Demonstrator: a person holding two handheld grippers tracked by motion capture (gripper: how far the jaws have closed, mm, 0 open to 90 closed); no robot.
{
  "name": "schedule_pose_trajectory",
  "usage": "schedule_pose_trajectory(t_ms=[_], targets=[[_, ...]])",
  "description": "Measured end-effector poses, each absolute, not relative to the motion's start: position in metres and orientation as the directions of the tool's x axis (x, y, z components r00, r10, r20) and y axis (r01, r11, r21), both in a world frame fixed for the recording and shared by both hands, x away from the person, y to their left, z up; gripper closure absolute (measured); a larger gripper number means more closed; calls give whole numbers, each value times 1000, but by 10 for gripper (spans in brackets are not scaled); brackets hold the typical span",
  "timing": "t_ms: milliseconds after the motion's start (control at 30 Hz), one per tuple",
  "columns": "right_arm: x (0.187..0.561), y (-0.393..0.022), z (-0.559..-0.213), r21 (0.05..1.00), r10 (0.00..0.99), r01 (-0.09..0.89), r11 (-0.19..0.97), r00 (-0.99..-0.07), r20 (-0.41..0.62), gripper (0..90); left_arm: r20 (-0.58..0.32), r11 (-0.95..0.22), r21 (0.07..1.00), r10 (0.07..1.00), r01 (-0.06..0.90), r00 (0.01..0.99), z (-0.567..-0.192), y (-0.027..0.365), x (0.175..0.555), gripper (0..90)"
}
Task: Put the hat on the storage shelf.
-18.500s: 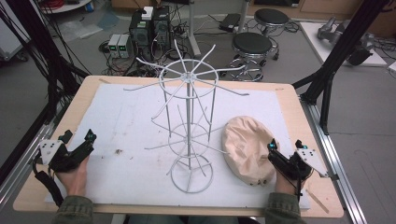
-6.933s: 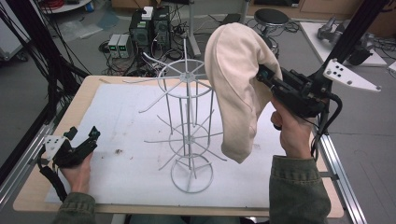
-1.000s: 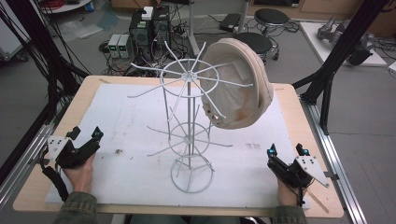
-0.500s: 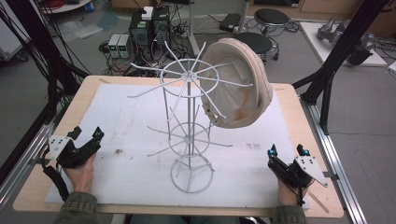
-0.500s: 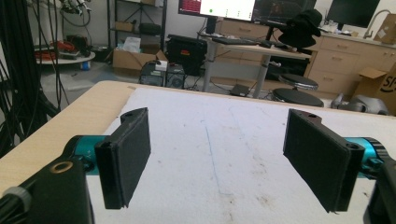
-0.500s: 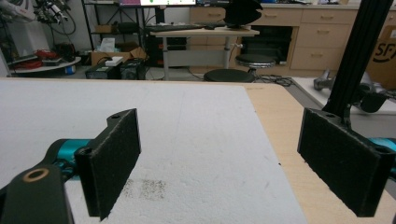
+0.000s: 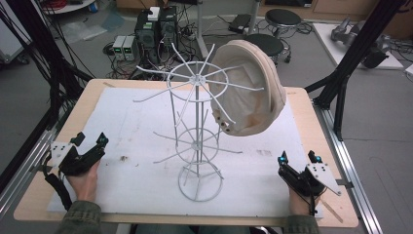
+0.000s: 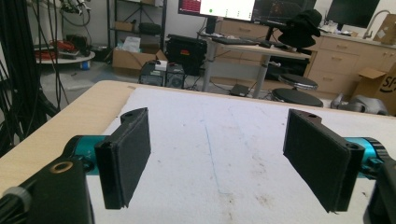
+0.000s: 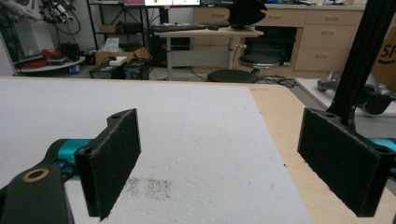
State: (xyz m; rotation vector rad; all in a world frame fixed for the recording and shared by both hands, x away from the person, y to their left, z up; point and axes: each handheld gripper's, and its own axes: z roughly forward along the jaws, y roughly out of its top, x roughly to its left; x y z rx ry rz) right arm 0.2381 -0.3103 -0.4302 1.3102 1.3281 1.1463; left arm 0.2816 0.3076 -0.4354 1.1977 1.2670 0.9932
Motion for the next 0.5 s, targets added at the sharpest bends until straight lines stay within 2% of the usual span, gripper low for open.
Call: schedule_pose_trajectory(t_ms=[500], targets=[[238,-310,-429,990,1000,141,-8,-22,11,120,-151,144,986,985,86,81,-435,309,280,235]])
